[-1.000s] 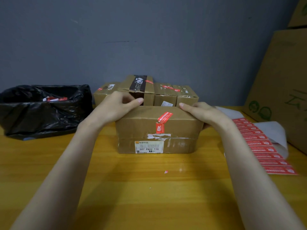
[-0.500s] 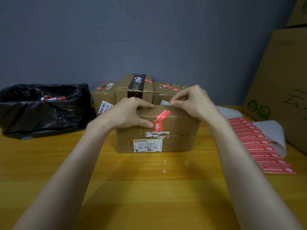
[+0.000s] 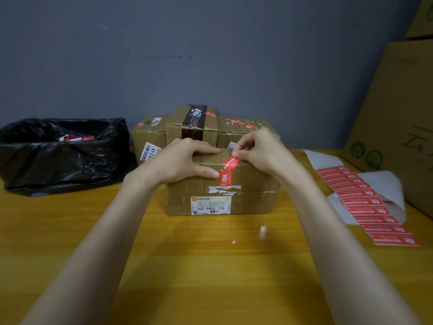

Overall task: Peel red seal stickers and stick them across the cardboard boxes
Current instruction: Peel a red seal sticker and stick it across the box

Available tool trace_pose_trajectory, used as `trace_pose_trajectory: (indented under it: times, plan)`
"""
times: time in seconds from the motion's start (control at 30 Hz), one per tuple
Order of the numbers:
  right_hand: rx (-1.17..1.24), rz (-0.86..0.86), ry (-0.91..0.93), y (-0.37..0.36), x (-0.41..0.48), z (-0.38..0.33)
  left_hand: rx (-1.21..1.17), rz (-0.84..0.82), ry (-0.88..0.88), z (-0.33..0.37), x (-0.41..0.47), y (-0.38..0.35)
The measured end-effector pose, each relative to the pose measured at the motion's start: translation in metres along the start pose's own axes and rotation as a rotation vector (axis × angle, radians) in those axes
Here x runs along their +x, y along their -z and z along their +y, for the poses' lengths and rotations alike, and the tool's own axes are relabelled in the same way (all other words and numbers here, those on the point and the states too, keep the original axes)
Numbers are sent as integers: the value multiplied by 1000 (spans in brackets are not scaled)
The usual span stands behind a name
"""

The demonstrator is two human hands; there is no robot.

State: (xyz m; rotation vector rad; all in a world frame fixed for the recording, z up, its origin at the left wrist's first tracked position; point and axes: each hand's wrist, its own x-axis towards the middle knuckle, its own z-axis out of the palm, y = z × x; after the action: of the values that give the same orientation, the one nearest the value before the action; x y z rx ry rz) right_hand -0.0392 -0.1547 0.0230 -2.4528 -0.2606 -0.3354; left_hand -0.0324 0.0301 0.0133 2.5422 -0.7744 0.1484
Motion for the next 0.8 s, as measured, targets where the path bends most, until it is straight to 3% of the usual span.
trace_pose_trajectory:
  times: [0.8]
  plan:
    - [-7, 92, 31, -3, -3, 2, -61, 1, 18, -1, 0, -1]
